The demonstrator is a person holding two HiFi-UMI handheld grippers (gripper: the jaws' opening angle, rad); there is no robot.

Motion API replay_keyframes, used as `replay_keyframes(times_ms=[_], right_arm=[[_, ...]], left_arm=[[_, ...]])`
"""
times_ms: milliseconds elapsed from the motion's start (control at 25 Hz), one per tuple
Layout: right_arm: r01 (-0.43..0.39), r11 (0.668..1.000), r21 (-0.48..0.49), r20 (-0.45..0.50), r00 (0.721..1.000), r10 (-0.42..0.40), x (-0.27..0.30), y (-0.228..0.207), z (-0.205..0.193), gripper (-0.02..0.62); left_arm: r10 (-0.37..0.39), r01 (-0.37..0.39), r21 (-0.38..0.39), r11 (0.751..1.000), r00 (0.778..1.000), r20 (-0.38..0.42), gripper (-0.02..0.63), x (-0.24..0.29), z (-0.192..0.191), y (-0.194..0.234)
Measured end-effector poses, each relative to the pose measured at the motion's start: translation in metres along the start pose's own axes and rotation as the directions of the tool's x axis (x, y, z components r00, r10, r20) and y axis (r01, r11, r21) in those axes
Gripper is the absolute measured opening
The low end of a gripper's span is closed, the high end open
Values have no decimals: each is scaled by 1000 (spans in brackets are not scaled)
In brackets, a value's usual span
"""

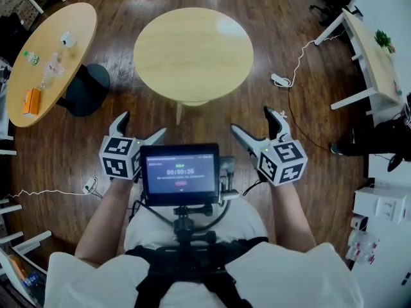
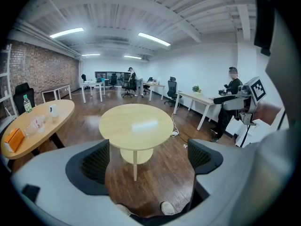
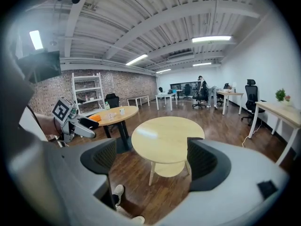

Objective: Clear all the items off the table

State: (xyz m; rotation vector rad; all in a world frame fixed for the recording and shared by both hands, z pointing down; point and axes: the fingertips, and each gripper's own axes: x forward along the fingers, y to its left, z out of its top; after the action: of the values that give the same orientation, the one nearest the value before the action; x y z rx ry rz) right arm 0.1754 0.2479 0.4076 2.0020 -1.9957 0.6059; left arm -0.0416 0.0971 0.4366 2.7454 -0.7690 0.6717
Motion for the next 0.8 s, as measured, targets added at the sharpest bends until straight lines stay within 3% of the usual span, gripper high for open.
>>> replay_keyframes(times_ms=[800], right_arm=[[-32,999,8,-28,999,32,1,7,-11,477]], left_arm=[[14,-14,-9,1000,1000,-16,518,-4,-6,4]])
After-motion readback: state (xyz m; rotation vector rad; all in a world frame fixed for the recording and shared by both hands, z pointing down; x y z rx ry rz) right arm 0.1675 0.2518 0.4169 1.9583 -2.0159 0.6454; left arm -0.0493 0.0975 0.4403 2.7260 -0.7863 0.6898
